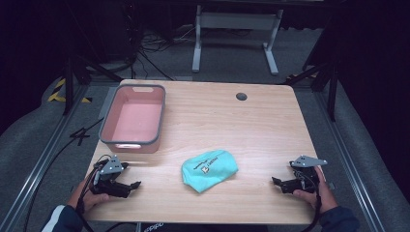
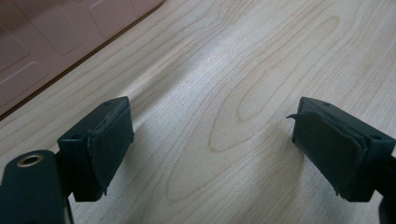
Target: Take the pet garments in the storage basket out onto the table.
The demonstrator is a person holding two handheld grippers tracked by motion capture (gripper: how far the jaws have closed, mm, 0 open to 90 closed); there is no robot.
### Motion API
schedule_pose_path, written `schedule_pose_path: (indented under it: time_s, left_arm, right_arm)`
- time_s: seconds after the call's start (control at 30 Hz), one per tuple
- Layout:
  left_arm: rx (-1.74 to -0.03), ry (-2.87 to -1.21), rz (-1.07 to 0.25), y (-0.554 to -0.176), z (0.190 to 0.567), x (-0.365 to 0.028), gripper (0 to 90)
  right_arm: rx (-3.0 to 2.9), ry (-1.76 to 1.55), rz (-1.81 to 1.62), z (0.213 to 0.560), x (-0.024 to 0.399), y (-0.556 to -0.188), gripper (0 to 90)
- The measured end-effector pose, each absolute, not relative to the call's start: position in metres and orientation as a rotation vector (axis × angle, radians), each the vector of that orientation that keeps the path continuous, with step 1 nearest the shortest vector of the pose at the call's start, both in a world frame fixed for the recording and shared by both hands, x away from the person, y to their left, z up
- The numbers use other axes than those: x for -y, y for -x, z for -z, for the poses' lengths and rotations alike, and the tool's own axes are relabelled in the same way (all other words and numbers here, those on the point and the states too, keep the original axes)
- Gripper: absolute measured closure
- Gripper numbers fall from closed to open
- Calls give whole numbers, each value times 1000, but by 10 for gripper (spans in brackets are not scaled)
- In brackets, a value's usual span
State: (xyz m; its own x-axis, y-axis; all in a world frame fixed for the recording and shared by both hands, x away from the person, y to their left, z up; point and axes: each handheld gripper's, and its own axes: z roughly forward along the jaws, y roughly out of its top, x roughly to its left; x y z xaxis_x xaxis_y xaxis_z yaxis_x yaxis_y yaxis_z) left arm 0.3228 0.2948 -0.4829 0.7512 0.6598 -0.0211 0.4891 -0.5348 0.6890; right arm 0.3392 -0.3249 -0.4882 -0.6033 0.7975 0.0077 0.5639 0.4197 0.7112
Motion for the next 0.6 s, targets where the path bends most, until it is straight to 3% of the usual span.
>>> schedule_pose_path:
  time_s: [0.6]
  left_arm:
    - [-863,-2252,-315,-324,483,-294,115]
  right_arm:
    - [-2347,-1173,-986,488,325,-339,7]
